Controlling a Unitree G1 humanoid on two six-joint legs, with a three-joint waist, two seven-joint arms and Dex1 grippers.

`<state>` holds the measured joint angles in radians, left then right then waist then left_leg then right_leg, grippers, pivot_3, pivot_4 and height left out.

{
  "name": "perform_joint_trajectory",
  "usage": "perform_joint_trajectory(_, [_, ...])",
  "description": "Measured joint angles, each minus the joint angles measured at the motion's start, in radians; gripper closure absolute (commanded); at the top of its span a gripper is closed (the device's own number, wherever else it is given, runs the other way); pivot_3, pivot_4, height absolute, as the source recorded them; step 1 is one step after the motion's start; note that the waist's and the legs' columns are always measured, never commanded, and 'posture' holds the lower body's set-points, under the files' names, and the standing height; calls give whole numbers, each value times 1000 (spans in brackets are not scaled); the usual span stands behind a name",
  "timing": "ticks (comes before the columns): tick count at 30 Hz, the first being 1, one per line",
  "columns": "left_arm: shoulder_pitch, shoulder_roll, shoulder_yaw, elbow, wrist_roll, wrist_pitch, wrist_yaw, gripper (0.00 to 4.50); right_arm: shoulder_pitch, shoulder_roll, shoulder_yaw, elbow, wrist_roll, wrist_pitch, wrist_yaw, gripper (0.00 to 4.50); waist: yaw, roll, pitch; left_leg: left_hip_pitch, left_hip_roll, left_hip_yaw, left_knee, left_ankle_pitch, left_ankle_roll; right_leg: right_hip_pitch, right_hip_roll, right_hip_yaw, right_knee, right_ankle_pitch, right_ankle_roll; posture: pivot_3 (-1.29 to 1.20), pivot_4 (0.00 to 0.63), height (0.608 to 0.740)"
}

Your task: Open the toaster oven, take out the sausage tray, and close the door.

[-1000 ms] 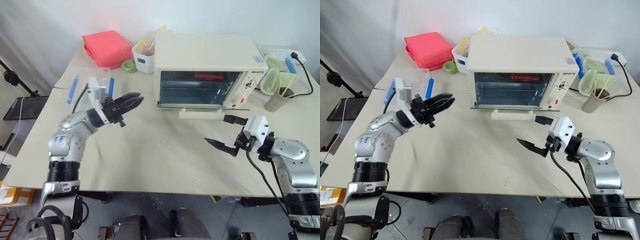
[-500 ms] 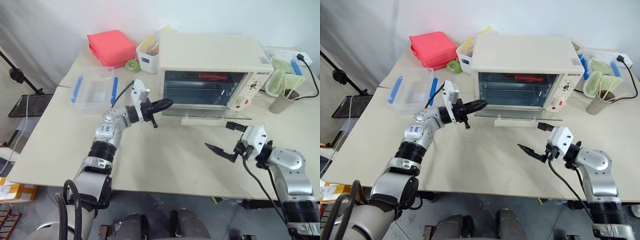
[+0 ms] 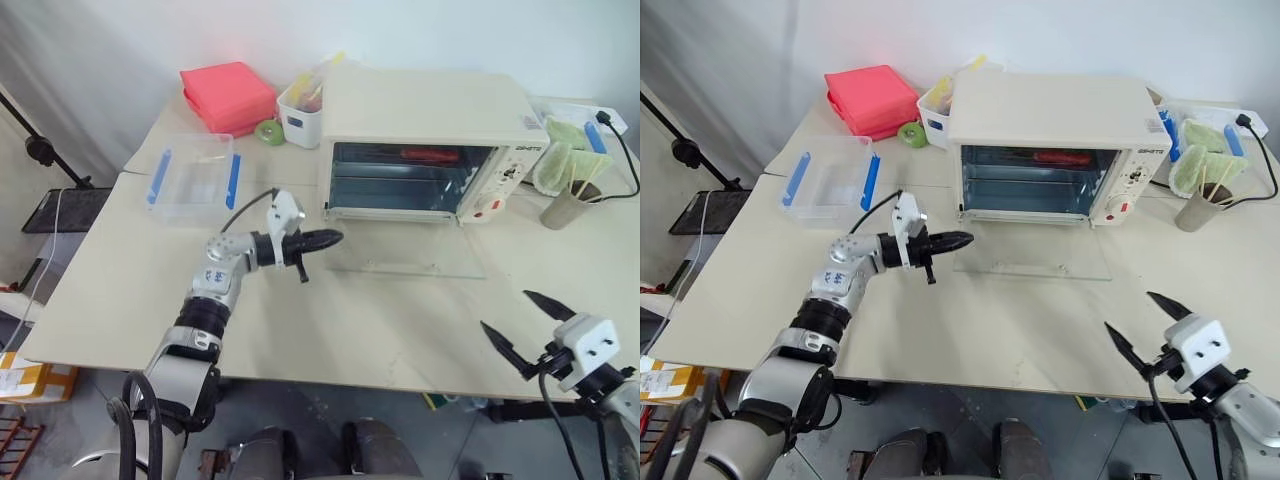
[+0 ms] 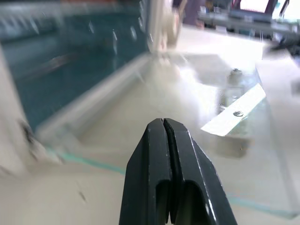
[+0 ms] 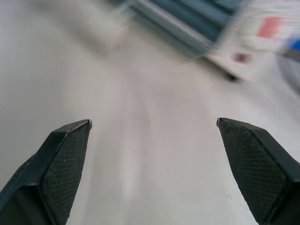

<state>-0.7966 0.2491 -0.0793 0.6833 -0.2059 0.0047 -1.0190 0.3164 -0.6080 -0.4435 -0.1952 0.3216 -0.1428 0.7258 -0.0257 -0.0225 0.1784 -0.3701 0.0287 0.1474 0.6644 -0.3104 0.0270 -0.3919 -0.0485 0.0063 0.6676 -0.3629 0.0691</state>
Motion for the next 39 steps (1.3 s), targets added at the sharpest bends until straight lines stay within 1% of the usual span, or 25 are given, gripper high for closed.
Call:
perform_joint_trajectory(2, [14,0,-9,-10,9,-4,0,4475,-21,-30,-7,-23,6,37,-1,0,-2,0,0,0,0,0,0,0,0,0,0,0,0,0,0,0,150,740])
perform_joint_trajectory(5, [27,0,-16,-41,16,-1,2,4475,-94,-59,-6,-41,15,82,-11,0,-3,1,0,1,0,0,0,0,0,0,0,0,1,0,-1,0,150,740])
perform_joint_trajectory(7, [63,3,-12,-90,12,11,11,4475,-186,-86,21,-48,21,140,-15,0,-4,1,0,1,0,0,0,0,0,0,0,0,1,0,-1,0,150,740])
perform_joint_trajectory(8, [83,3,-5,-118,7,25,21,4097,-242,-96,56,-48,14,164,-16,0,-7,1,0,1,1,0,0,0,0,0,0,0,2,0,-1,0,150,740])
perform_joint_trajectory(9, [106,2,6,-147,-3,39,31,3909,-311,-97,103,-47,-6,184,-20,0,-11,1,0,1,1,0,1,0,0,0,0,0,2,0,-1,0,150,740])
perform_joint_trajectory(11, [143,-6,19,-196,-25,57,50,3287,-438,-96,201,-39,-60,203,-35,0,-11,1,0,0,1,0,2,1,-1,-2,0,-1,5,-1,-2,0,150,740])
perform_joint_trajectory(12, [164,-2,29,-224,-33,61,60,3028,-500,-86,250,-25,-97,212,-50,0,-7,1,0,1,1,-1,2,1,-1,-2,0,-1,6,-1,-3,0,150,740])
perform_joint_trajectory(13, [186,3,45,-256,-45,62,67,2655,-560,-70,295,-3,-143,212,-75,0,-7,1,0,1,1,-1,2,1,-1,-3,0,-1,6,-1,-4,0,150,740])
perform_joint_trajectory(15, [214,10,69,-315,-67,66,79,2062,-644,-42,364,48,-232,215,-130,0,-4,1,0,0,1,-1,2,1,-1,-3,0,-1,7,-2,-4,0,150,740])
perform_joint_trajectory(17, [256,29,99,-388,-87,71,94,1402,-741,0,434,129,-312,212,-171,0,-4,1,0,-1,1,0,2,1,-1,-3,0,-1,6,-1,-4,0,150,740])
perform_joint_trajectory(19, [308,46,130,-472,-110,84,115,858,-866,52,515,250,-402,190,-219,0,-11,2,1,-1,1,1,2,1,-1,-3,-1,-1,6,-1,-4,0,150,740])
perform_joint_trajectory(21, [351,52,142,-555,-130,101,136,222,-972,84,579,378,-491,129,-273,0,-12,2,1,-1,1,0,2,1,-1,-4,-1,-2,7,-2,-4,0,150,740])
perform_joint_trajectory(22, [373,62,148,-591,-141,109,145,31,-1025,95,612,446,-537,87,-307,0,-13,2,1,-1,1,0,2,1,-1,-4,-1,-2,7,-2,-4,0,150,740])
perform_joint_trajectory(24, [408,73,166,-649,-153,130,171,31,-1130,112,663,594,-623,9,-383,0,-16,2,1,-1,1,0,2,1,-1,-4,-1,-3,7,-2,-4,0,150,740])
perform_joint_trajectory(25, [429,73,182,-679,-166,149,199,31,-1202,131,692,710,-672,-25,-429,0,-19,2,1,-1,1,0,2,1,-1,-4,-2,-3,7,-2,-4,0,150,740])
perform_joint_trajectory(28, [458,71,190,-715,-180,171,239,31,-1282,153,735,864,-739,-96,-502,0,-19,2,1,-1,1,0,2,1,-1,-4,-2,-4,7,-2,-4,0,150,740])
perform_joint_trajectory(32, [480,66,179,-747,-180,184,270,31,-1370,174,773,1037,-798,-156,-559,0,-31,2,1,-2,1,0,1,1,-1,-4,-2,-4,9,-2,-4,0,150,740])
perform_joint_trajectory(35, [485,60,168,-761,-181,189,288,0,-1422,188,799,1143,-838,-192,-595,616,-36,2,1,-2,1,0,1,1,-1,-4,-1,-4,10,-2,-4,0,150,740])
perform_joint_trajectory(39, [484,59,165,-764,-182,192,299,0,-1451,190,826,1220,-874,-224,-630,1910,-40,2,1,-1,1,0,1,1,-1,-4,-1,-4,10,-2,-4,0,150,740])
